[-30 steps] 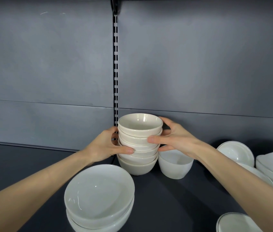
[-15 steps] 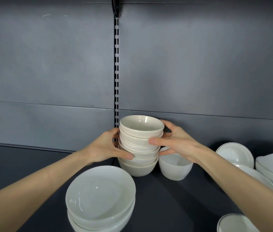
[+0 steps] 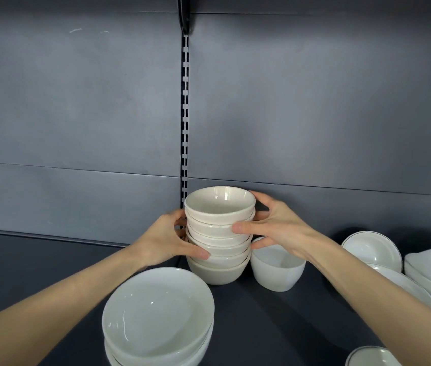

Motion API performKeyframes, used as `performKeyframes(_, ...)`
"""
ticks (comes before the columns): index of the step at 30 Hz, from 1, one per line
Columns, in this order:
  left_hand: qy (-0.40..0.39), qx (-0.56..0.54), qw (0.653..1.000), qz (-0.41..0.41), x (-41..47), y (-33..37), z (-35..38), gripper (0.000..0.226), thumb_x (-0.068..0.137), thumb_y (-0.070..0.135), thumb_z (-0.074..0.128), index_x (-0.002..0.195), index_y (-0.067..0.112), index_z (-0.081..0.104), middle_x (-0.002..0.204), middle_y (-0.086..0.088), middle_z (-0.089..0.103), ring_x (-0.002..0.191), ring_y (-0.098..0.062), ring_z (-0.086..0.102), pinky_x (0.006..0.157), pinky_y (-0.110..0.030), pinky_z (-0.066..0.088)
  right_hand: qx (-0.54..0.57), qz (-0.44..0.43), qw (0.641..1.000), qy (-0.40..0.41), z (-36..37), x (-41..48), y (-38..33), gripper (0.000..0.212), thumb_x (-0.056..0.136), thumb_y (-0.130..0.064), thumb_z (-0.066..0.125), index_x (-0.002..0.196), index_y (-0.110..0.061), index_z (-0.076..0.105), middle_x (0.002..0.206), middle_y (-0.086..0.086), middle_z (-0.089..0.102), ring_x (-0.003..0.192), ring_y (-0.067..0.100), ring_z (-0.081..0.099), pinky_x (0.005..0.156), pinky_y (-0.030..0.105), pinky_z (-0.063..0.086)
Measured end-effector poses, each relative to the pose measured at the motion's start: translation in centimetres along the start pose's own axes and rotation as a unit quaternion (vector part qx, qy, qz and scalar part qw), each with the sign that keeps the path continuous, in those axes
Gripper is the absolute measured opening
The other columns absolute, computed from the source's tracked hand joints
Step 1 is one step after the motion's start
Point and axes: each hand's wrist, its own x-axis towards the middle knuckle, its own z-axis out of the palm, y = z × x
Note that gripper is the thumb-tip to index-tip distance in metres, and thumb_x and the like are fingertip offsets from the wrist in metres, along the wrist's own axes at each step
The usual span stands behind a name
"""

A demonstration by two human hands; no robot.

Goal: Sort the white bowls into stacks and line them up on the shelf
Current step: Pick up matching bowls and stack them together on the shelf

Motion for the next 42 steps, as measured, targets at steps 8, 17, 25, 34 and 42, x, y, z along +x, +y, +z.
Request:
performKeyframes(8, -0.007, 0.008, 1.000, -0.003, 0.1, -0.3, -0.1, 0.089, 0.036, 0.032, 0.093, 0.117, 0.026, 0.056, 0.112, 0.004, 0.067, 0.107, -0.012, 0.064, 0.096, -0.038, 0.052, -0.008, 0.002, 1.000, 0.000, 0.0, 0.1, 0.1, 0.082, 0.068, -0.017, 0.085, 0.137, -0.036, 0.044, 0.106, -0.001, 0.073, 0.096, 0.011, 0.070, 0.077, 0.038, 0.060)
performKeyframes(17, -0.034, 0.002, 0.999, -0.012, 0.1, 0.2, 0.0, 0.090, 0.036, 0.035, 0.090, 0.115, 0.031, 0.047, 0.119, 0.004, 0.061, 0.108, -0.010, 0.062, 0.094, -0.032, 0.053, 0.004, 0.008, 1.000, -0.009, -0.2, -0.1, 0.6, 0.080, 0.071, -0.022, 0.084, 0.138, -0.038, 0.042, 0.110, -0.007, 0.071, 0.098, 0.005, 0.068, 0.078, 0.033, 0.060)
performKeyframes(25, -0.040, -0.014, 0.999, -0.015, 0.0, 0.6, 0.1, 0.090, 0.034, 0.034, 0.089, 0.113, 0.032, 0.046, 0.120, 0.006, 0.060, 0.109, -0.012, 0.062, 0.093, -0.032, 0.053, 0.007, 0.019, 1.000, -0.015, -0.2, -0.1, 0.8, 0.074, 0.072, -0.025, 0.082, 0.136, -0.031, 0.046, 0.109, -0.005, 0.072, 0.102, 0.006, 0.067, 0.086, 0.037, 0.057)
performKeyframes(34, -0.031, -0.031, 0.999, -0.017, -0.5, 0.9, 0.3, 0.084, 0.052, 0.012, 0.093, 0.119, 0.030, 0.044, 0.120, 0.015, 0.055, 0.111, -0.013, 0.061, 0.089, -0.025, 0.050, 0.017, 0.023, 0.999, -0.021, -0.3, -0.3, 0.9, 0.071, 0.074, -0.026, 0.081, 0.136, -0.029, 0.047, 0.109, -0.006, 0.072, 0.100, 0.004, 0.067, 0.082, 0.030, 0.058)
performKeyframes(42, -0.043, -0.040, 0.998, -0.002, -0.5, 0.7, 0.3, 0.064, 0.065, 0.000, 0.084, 0.108, 0.034, 0.052, 0.115, 0.016, 0.063, 0.105, 0.001, 0.061, 0.082, -0.013, 0.051, 0.001, 0.029, 0.999, -0.034, -0.4, -0.3, 0.8, 0.076, 0.072, -0.021, 0.083, 0.138, -0.028, 0.044, 0.112, -0.003, 0.071, 0.101, 0.007, 0.068, 0.081, 0.028, 0.058)
